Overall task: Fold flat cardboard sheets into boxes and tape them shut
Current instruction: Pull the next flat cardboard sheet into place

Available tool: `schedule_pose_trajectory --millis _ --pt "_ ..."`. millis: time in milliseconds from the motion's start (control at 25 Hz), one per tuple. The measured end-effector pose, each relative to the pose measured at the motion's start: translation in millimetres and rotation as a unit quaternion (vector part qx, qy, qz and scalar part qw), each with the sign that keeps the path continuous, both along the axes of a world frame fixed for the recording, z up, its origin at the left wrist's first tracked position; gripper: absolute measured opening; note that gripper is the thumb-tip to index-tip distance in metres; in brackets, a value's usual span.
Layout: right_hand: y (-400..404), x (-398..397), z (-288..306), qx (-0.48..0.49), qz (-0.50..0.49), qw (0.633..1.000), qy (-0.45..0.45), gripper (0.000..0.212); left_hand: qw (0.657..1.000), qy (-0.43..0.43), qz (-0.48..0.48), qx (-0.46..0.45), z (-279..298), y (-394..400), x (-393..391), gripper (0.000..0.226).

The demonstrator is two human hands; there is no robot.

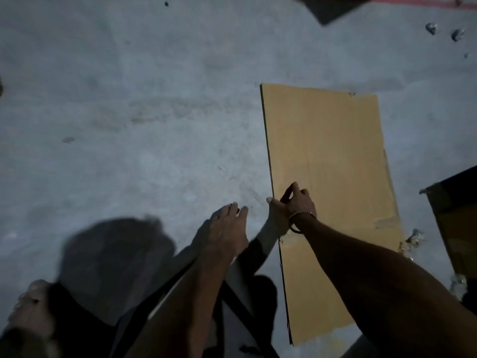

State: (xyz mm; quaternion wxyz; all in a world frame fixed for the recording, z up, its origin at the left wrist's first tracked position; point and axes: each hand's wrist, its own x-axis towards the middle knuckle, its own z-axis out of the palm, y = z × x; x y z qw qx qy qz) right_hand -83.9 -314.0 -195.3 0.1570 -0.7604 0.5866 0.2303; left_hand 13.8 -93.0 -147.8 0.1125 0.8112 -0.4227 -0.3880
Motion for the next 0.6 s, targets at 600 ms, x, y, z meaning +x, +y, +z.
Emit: schedule_pose_trajectory --millis 600 --pt "5.8 28.5 65.5 -0.045 0.067 0.997 -0.002 0.035 0.982 0.123 0.122 0.074 -13.1 -27.0 1.7 0.068"
